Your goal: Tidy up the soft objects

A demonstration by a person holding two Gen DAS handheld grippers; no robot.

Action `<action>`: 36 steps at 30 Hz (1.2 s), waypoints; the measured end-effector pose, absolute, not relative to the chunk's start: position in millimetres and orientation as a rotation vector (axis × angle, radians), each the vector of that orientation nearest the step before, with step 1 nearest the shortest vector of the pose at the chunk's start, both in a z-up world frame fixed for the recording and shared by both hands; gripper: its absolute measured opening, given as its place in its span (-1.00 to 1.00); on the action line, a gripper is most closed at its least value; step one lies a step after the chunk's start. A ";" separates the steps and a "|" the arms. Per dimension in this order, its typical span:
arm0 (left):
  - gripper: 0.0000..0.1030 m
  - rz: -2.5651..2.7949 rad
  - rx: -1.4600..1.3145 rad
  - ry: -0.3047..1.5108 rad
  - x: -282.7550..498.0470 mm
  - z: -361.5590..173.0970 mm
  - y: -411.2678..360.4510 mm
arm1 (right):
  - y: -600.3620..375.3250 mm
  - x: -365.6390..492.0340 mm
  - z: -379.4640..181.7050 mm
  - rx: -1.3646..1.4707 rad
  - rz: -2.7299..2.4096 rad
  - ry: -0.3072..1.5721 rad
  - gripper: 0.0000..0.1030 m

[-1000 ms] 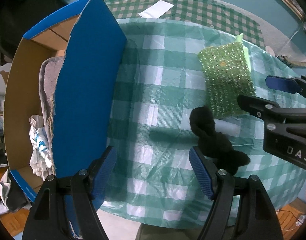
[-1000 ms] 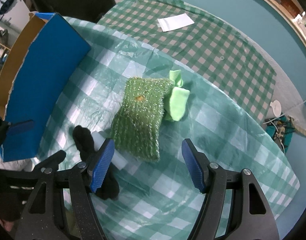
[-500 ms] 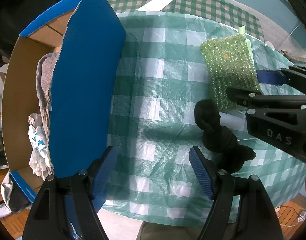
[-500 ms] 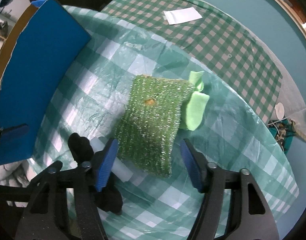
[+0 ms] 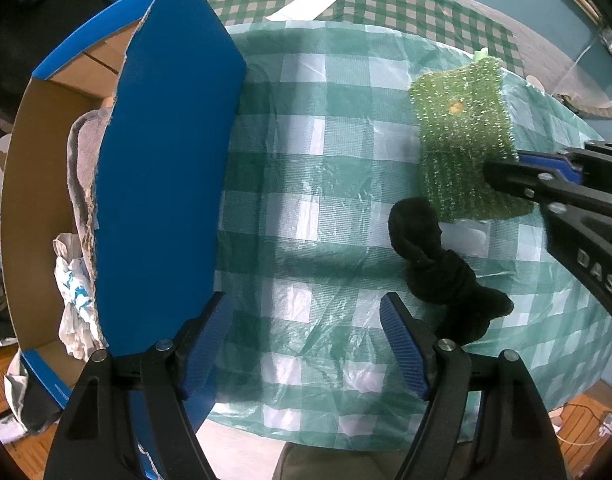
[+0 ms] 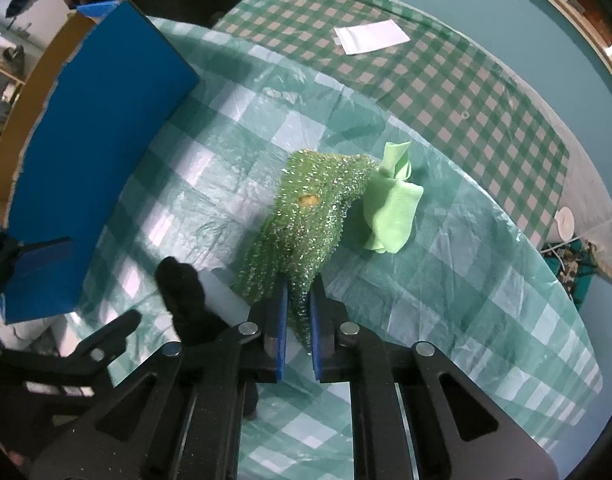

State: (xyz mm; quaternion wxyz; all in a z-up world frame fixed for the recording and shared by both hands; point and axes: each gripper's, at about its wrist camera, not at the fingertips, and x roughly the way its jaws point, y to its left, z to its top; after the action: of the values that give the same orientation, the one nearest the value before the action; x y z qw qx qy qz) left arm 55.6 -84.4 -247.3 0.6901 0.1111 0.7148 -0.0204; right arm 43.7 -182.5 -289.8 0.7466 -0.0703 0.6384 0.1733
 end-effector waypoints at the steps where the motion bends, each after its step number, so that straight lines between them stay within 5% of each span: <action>1: 0.56 -0.047 0.249 1.598 55.4 -247.5 -84.5 | -183.3 41.2 -287.2 -0.158 0.380 1.395 -0.80; 20: 0.61 -0.096 0.168 1.621 57.1 -246.7 -105.2 | -248.4 -4.5 -276.9 -0.037 0.309 1.421 -0.80; 26: 0.69 -0.076 0.106 1.635 65.7 -254.6 -113.8 | -261.6 -11.0 -282.9 -0.004 0.273 1.429 -0.39; 36: 0.69 -0.070 0.008 1.708 68.6 -280.8 -118.9 | -269.5 -13.4 -288.4 0.008 0.269 1.450 -0.28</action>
State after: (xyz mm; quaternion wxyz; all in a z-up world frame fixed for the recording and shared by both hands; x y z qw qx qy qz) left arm 68.6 -118.9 -280.8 0.6564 0.0037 0.7538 -0.0308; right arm -13.4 -269.5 -288.4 0.7401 0.0038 0.6612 0.1225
